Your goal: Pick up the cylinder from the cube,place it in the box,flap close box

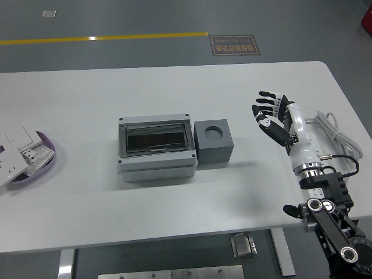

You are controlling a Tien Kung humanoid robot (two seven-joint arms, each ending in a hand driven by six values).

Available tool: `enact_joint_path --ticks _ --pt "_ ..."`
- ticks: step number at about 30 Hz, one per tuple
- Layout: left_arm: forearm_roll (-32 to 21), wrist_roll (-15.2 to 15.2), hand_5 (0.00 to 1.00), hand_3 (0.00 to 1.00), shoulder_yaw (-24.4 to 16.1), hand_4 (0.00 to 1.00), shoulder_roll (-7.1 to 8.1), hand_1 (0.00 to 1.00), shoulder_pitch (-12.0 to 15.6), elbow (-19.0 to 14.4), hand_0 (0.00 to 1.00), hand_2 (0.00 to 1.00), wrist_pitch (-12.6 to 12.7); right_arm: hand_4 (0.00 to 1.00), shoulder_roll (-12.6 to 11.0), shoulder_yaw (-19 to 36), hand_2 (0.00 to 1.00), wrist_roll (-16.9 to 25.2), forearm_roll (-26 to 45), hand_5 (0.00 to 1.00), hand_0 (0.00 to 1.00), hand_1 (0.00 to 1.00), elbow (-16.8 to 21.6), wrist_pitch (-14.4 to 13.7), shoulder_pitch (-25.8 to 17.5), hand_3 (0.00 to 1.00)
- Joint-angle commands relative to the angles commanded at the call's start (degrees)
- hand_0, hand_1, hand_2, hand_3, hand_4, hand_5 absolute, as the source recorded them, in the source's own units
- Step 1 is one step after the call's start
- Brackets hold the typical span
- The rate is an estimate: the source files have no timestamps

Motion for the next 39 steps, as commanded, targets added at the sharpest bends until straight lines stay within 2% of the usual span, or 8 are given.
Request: enact_joint_path --ticks 6,12,19,23,34,39 --pt "-3.7 -1.4 0.420 0.617 2.4 0.685 0.62 0.584 0.5 0.5 0.598 0.573 0.7 0.684 1.0 0.6 0.658 0.8 1.6 0.325 0.643 0.630 -0.4 -0.9 -0.5 0.682" --pt "-10.0 -3.8 0.422 0.618 3.8 0.686 0.93 0.584 0.7 1.4 0.598 0.574 2.8 0.678 0.3 0.6 0.658 0.4 0.8 0.331 0.644 0.629 0.1 -1.2 -0.5 0.679" --pt "-17.8 -7.7 0.423 0.618 4.4 0.687 0.05 0.584 0.3 2.5 0.598 0.576 4.8 0.675 -0.5 2.0 0.657 -0.2 -0.9 0.333 0.645 0.628 1.2 -1.2 -0.3 0.677" --pt "-21.0 -9.5 0.408 0.619 4.6 0.694 -0.30 0.584 0.1 2.6 0.598 0.574 5.0 0.670 -1.1 3.5 0.657 -0.4 -1.6 0.330 0.649 0.631 1.8 -1.0 -0.1 0.677" --pt "-21.4 -10.0 0.384 0.616 3.9 0.695 -0.99 0.585 -1.5 2.7 0.599 0.571 4.8 0.669 -0.8 7.1 0.656 0.8 0.2 0.333 0.654 0.631 2.0 -0.5 0.1 0.677" --pt "-21.4 -10.2 0.369 0.614 3.4 0.692 -0.85 0.585 -2.0 2.7 0.600 0.570 4.8 0.655 -0.8 9.0 0.656 -1.7 -5.1 0.314 0.651 0.630 2.9 -0.8 0.1 0.675"
